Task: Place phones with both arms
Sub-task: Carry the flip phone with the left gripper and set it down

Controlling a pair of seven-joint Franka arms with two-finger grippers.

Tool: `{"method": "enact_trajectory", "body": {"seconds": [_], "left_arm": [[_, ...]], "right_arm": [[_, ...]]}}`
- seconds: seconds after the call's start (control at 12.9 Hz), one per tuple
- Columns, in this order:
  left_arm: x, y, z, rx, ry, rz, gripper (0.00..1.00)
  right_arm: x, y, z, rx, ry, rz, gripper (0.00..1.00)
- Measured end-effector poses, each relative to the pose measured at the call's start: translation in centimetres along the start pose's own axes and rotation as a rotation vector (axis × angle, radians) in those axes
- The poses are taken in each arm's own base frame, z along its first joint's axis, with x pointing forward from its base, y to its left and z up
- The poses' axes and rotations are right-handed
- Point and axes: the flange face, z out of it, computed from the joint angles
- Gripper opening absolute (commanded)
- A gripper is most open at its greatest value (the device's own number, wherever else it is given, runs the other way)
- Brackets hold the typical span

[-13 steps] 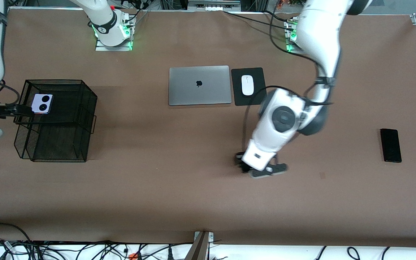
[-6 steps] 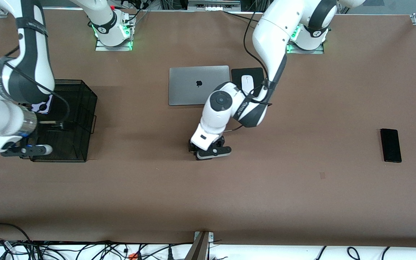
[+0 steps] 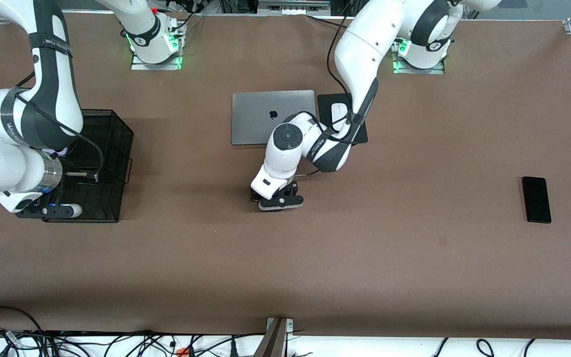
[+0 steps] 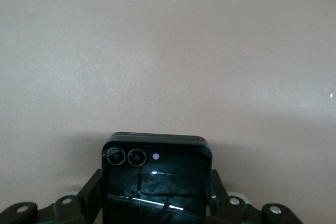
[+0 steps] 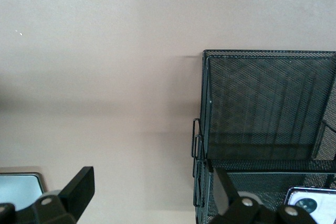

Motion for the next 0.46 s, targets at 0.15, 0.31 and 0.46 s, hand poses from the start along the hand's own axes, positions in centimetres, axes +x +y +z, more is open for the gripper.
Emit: {"method": "enact_trajectory", "body": {"seconds": [0.15, 0.31, 0.46], "left_arm": [[-0.3, 0.1, 0.3, 0.001, -0.001, 0.0, 0.59], [-0.2, 0.2, 0.2, 0.0, 0.001, 0.001, 1.0], [0.1, 0.1, 0.1, 0.001, 0.007, 0.0, 1.0]], "right_arm": [[0.0, -0.2, 0.0, 0.002, 0.0, -0.001, 1.0], [0.0, -0.4, 0.0, 0.005, 0.0, 0.016, 1.0], [0.0, -1.2, 0.1, 0.006, -0.001, 0.033, 1.0]]}}
